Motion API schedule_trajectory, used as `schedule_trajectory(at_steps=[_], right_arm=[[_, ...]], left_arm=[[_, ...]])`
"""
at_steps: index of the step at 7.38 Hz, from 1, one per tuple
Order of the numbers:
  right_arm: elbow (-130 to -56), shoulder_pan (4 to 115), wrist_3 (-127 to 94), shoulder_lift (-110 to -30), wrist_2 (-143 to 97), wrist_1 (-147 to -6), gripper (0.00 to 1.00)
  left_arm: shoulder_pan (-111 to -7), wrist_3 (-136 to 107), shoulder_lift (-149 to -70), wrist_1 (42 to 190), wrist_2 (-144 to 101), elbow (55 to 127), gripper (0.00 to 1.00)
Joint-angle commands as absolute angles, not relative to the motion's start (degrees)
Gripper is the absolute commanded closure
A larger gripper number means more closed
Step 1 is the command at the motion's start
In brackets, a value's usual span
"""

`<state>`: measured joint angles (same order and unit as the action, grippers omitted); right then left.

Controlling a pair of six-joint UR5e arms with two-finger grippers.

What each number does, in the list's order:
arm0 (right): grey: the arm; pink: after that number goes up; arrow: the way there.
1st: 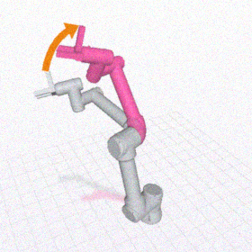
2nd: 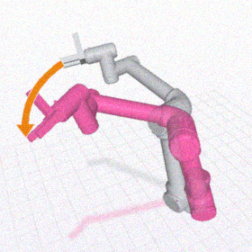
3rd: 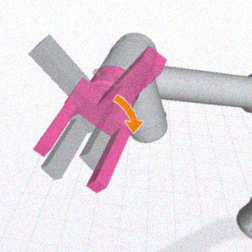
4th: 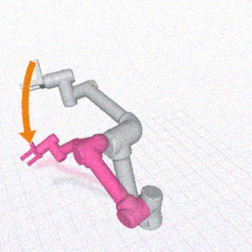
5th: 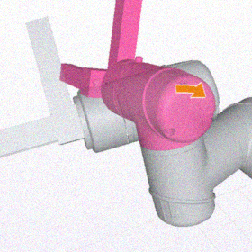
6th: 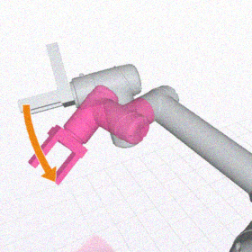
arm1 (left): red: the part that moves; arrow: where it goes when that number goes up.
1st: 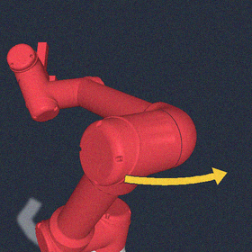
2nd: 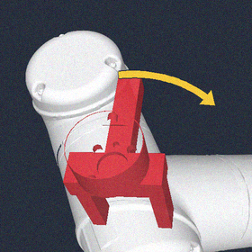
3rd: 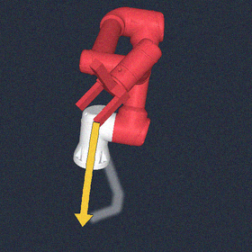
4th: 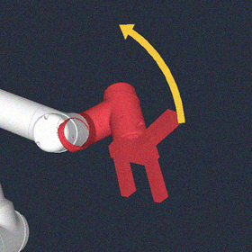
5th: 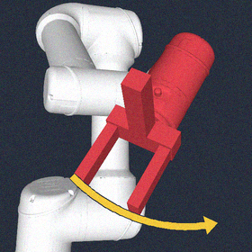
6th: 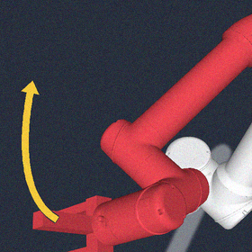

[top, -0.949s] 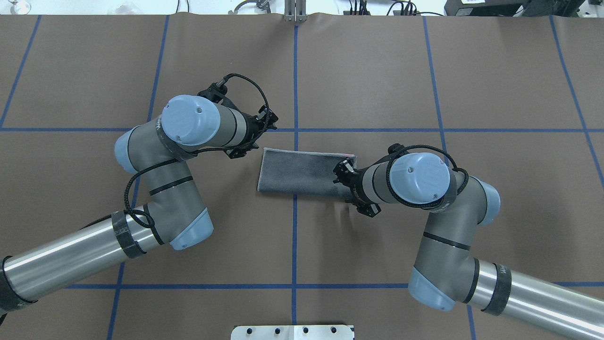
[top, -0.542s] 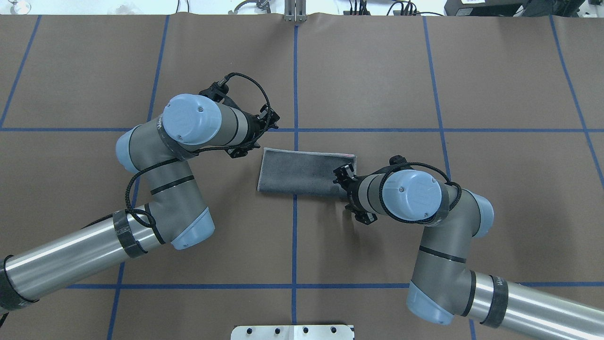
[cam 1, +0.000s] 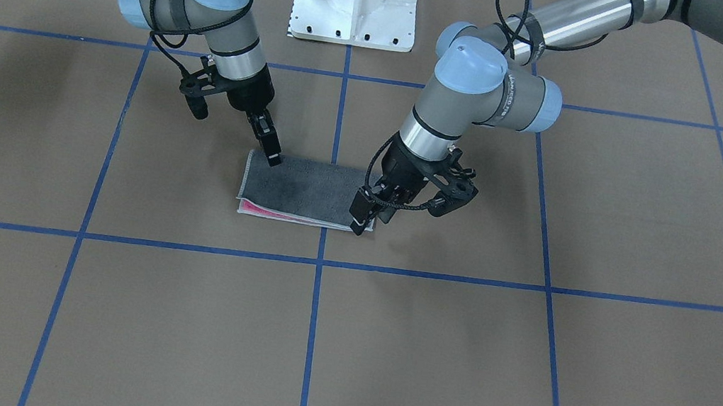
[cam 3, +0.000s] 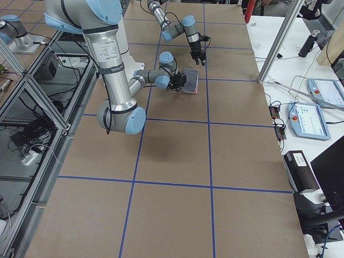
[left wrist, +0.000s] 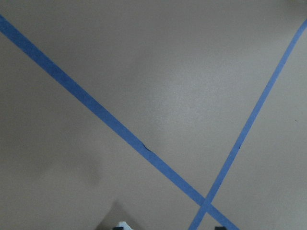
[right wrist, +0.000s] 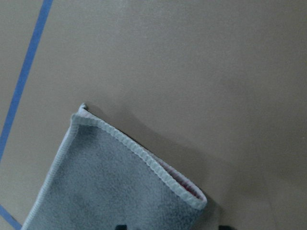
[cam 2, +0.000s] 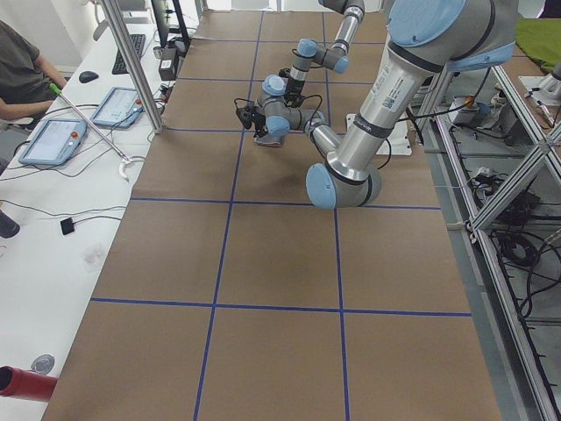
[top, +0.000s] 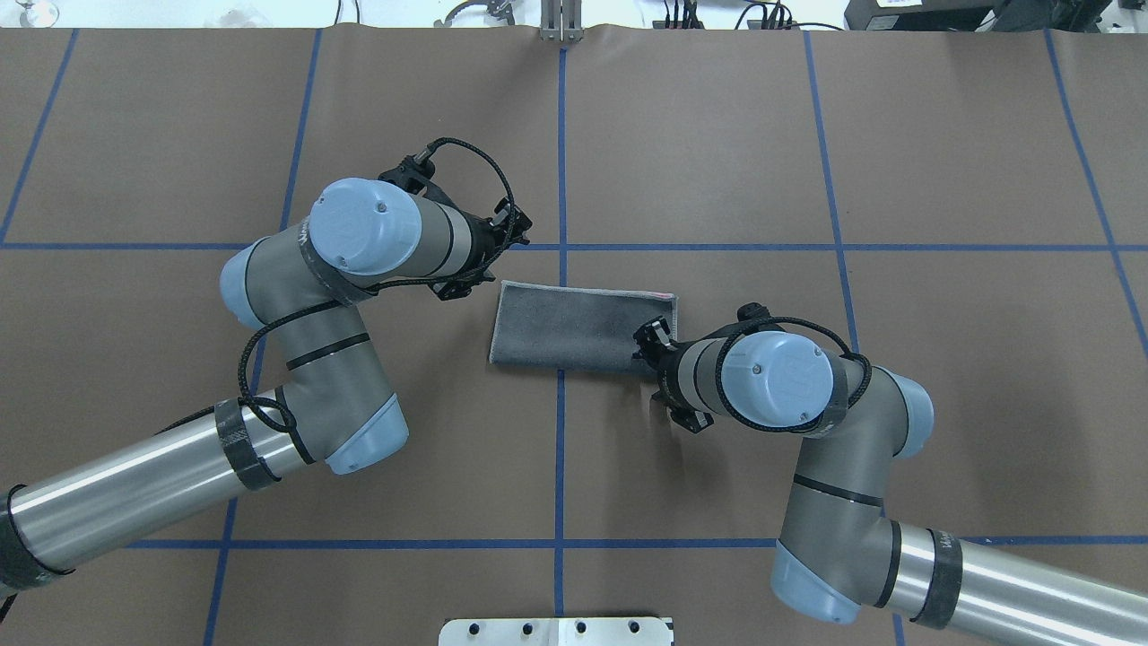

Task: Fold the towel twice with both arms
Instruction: 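Drag the strip end with the right gripper toward the robot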

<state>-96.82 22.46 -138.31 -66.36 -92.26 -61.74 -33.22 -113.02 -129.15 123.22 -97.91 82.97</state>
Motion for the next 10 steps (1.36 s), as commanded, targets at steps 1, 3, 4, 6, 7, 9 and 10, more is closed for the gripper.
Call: schedule_trajectory(at_steps=[1,3,4,6,7,9,10], right_arm=[[-97.0,22.2,-138.3,-66.4,-92.2,-61.8,0.93],[-97.3,22.3,-138.3,-66.5,-92.2,-61.8,1.00],[-97.5,22.4,-138.2,-66.4,-92.3,-61.8,1.00],[-97.4,22.4,-138.1,-66.5,-92.4,-61.8,1.00],[-98.1,22.8,-137.9,-66.5,-92.8,-61.9,1.00],[-103.1,22.9,-138.0,-69.8,-93.1,-62.7,1.00],[-106.8,22.0,-138.2,-71.2,-93.8,-65.7,1.00]], left_arm=[[-33.2,-113.0,-129.1,123.2,-97.9,83.0,0.30],[-33.2,-113.0,-129.2,123.3,-97.9,83.0,0.30],[-33.2,-113.0,-129.2,123.3,-97.9,83.0,0.30],[-33.2,-113.0,-129.2,123.3,-97.9,83.0,0.30],[-33.2,-113.0,-129.2,123.3,-97.9,83.0,0.30],[-33.2,-112.9,-129.2,123.3,-98.0,83.9,0.30],[-33.2,-112.9,-128.9,123.1,-98.1,85.3,0.30]])
